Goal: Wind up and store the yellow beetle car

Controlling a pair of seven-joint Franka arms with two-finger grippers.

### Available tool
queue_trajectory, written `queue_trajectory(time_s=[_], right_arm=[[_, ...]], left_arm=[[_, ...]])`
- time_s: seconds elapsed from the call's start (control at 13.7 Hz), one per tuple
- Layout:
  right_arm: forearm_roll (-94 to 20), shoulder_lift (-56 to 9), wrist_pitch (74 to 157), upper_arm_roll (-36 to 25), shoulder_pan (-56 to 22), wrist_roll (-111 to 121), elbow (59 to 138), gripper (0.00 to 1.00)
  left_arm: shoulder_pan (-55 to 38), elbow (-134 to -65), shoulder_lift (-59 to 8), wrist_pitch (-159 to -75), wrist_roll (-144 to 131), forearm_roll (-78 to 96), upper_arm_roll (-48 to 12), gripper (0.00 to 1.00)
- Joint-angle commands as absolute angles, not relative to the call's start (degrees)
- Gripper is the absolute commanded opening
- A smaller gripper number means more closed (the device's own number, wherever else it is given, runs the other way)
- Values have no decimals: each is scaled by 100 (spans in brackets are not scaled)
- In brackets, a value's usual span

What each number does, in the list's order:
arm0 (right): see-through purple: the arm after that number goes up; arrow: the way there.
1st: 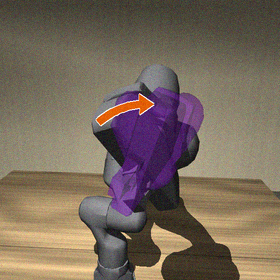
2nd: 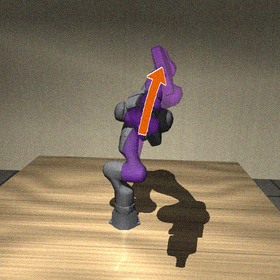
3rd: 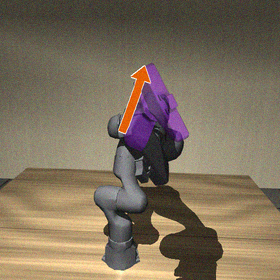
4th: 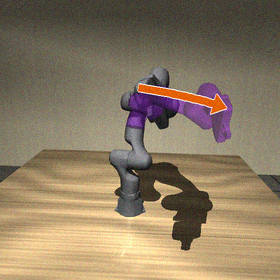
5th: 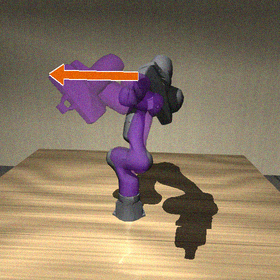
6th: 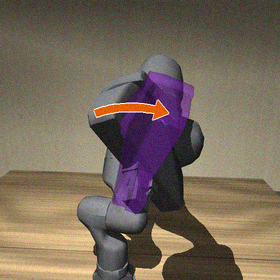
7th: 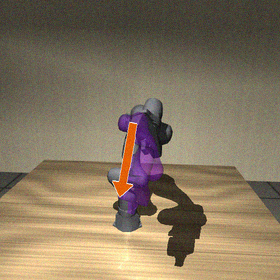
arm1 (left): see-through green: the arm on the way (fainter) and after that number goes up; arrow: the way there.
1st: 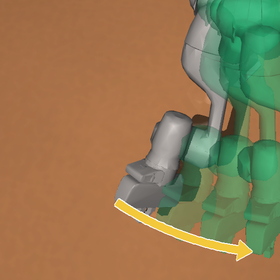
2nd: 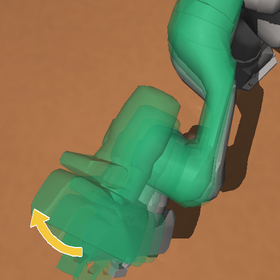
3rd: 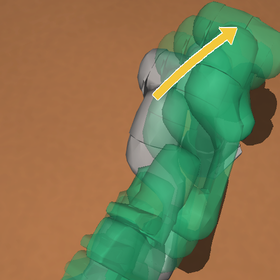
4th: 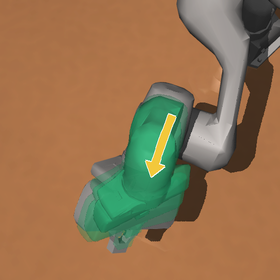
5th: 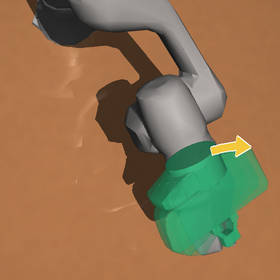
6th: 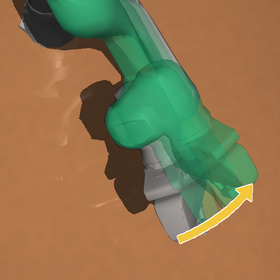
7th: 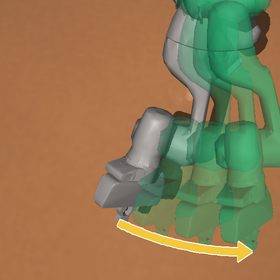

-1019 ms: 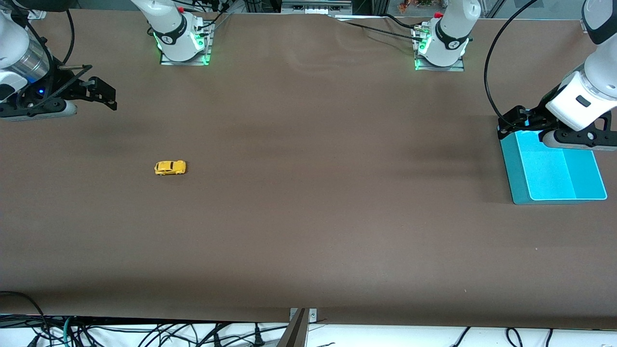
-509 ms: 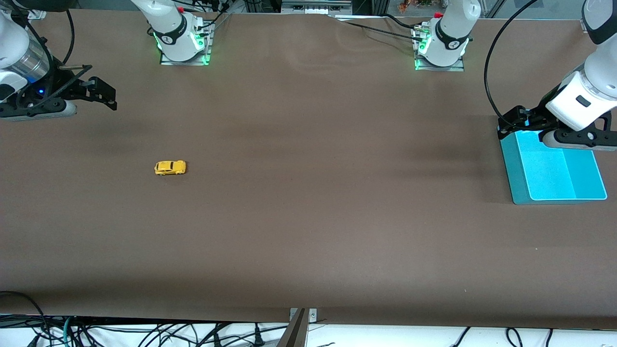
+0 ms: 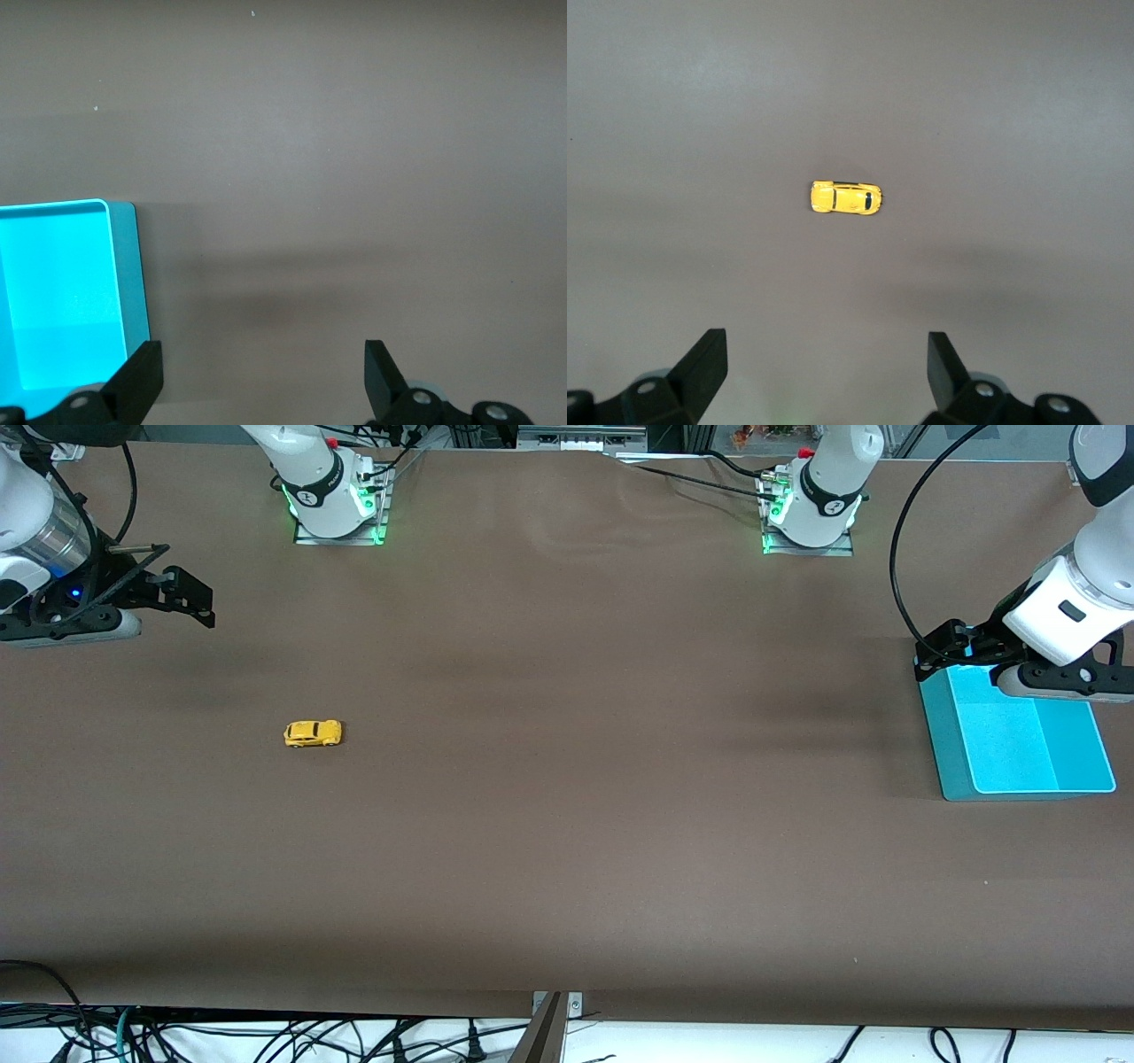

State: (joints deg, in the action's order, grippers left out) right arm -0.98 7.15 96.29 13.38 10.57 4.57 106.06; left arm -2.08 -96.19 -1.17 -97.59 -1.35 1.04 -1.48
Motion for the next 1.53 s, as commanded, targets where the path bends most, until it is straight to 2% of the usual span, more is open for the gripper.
queue_trajectory(time_s=[0.0,0.66,1.16,1.31,1.46], right_arm=[[-26,747,9598,1310,1028,457,10635,100],[-18,738,10317,1310,1028,457,11319,100],[-18,625,11783,1318,1028,1518,12496,100],[-18,589,12363,1336,1028,2264,12927,100],[-9,554,12576,1345,1028,3160,13200,100]], left_arm=[[-211,-9439,-193,-9615,-35,141,-132,100],[-202,-9439,-193,-9580,-35,132,-132,100],[-211,-9439,-193,-9571,-35,132,-132,100],[-211,-9439,-193,-9571,-35,132,-132,100],[-211,-9439,-193,-9571,-35,132,-132,100]])
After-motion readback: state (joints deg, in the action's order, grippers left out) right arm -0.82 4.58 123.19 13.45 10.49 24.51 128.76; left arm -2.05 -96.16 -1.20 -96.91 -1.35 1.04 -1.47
